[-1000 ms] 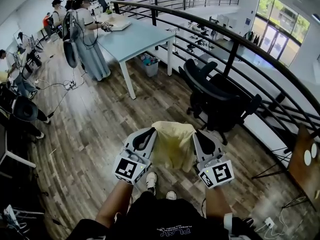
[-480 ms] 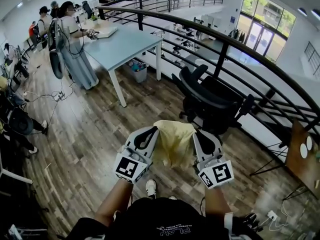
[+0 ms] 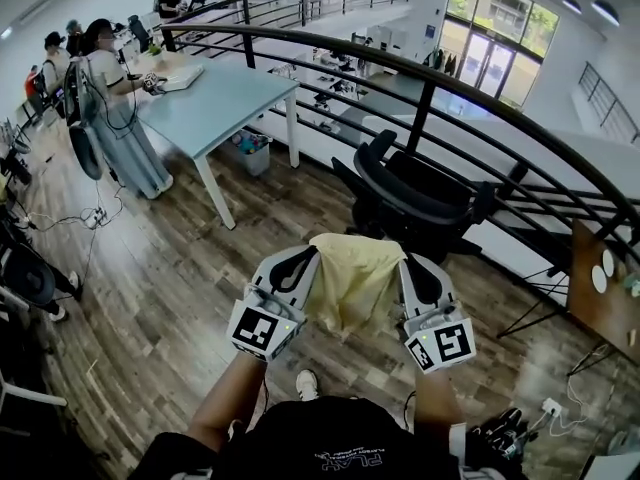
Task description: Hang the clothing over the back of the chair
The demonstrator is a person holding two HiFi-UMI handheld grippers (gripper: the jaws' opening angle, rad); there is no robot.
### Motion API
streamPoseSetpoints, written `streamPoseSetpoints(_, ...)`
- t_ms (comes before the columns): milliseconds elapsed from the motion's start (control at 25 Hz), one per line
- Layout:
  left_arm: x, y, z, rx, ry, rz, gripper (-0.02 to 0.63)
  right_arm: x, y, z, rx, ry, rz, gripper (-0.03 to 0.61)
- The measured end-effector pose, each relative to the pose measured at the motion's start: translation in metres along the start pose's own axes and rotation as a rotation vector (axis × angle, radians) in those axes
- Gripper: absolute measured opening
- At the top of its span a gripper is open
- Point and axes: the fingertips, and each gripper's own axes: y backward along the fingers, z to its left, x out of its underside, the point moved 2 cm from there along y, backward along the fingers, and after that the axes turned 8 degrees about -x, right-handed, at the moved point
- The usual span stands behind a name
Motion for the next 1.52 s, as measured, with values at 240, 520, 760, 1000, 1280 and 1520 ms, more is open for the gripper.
streamPoseSetpoints(240, 0.002, -0.014, 0.008, 0.093, 0.027, -0.021, 0.017, 0.001, -0.001, 0.003, 0.098, 0.028, 0.015, 0.031)
streamPoseSetpoints(520, 0.004, -0.026, 0.004, 0.19, 0.047, -0.045, 0.017, -0.008, 0.001, 0.005, 0.196, 0.077, 0.026, 0.031)
streamPoseSetpoints(760, -0.006, -0.042, 0.004, 0.248, 0.047, -0.081, 0.017, -0.017, -0.002, -0.002, 0.225, 0.116, 0.023, 0.031)
streamPoseSetpoints(1000, -0.017, -0.069, 0.004, 0.293, 0.011, -0.129, 0.017, -0.024, -0.014, -0.017, 0.256, 0.218, 0.048, 0.031)
streamPoseSetpoints(1280, -0.029, -0.109, 0.007, 0.31, -0.016, -0.171, 0.017, -0.036, -0.033, -0.041, 0.269, 0.314, 0.053, 0.031)
streamPoseSetpoints(1520, -0.045, -0.144, 0.011, 0.32, -0.071, -0.197, 0.018, -0.058, -0.042, -0.069, 0.301, 0.351, 0.017, 0.031)
